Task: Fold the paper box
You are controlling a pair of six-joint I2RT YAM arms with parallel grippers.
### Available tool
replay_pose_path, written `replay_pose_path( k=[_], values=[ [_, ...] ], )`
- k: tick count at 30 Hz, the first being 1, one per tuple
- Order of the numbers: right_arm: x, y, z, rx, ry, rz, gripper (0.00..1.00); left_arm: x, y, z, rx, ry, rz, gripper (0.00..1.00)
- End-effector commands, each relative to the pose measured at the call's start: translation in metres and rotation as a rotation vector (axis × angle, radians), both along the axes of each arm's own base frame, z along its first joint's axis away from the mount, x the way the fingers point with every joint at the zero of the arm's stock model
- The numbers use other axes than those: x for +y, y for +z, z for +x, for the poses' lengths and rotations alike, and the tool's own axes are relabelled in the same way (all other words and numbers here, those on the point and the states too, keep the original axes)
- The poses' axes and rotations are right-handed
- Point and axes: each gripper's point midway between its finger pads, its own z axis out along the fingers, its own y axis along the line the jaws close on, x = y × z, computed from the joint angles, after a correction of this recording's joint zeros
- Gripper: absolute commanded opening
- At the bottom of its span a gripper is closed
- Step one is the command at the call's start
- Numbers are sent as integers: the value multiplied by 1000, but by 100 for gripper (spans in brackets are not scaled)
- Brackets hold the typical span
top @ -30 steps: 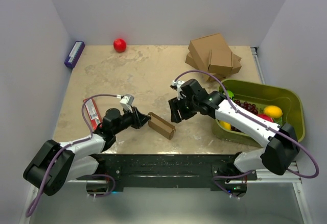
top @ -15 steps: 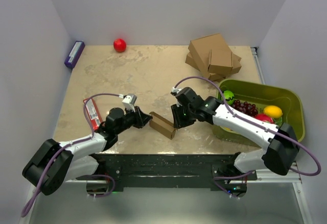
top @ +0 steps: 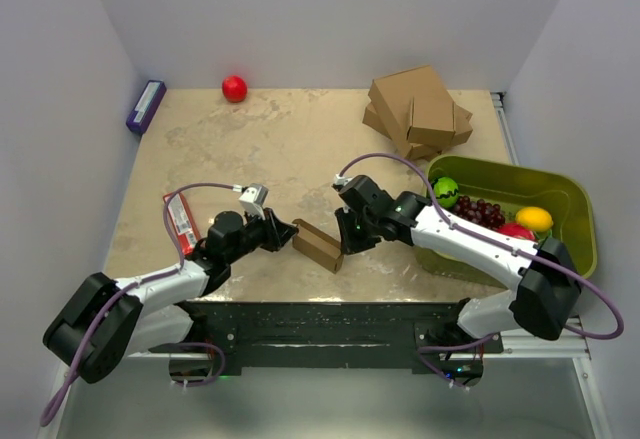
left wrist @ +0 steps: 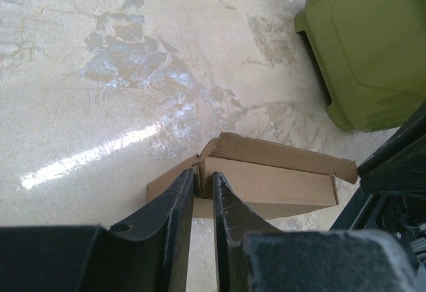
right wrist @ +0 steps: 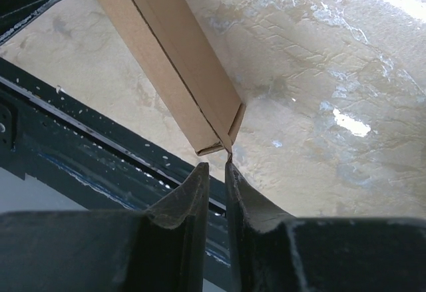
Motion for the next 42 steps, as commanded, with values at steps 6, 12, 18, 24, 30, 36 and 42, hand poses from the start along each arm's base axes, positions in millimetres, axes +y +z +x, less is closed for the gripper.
replay_pose_path(
  k=[6, 12, 18, 24, 30, 36, 42],
  values=[
    [-3, 1, 6, -33, -39, -28, 20, 5, -10, -2, 27, 12, 52, 21],
    [-6, 0, 7, -40, -45, -36, 24, 5, -10, -2, 24, 10, 51, 20],
    [-4, 2, 12, -59, -51, -31, 23, 5, -10, -3, 25, 9, 51, 20],
    [-3, 4, 13, -71, -53, -37, 23, 5, -10, -4, 27, 10, 54, 20],
    [-4, 5, 13, -70, -47, -42, 21, 4, -9, -3, 25, 12, 53, 20],
    [4, 1, 9, -47, -34, -6, 17, 4, -10, -4, 26, 9, 54, 20],
    [10, -3, 7, -29, -28, 18, 10, 4, -9, -4, 24, 12, 55, 20]
  ],
)
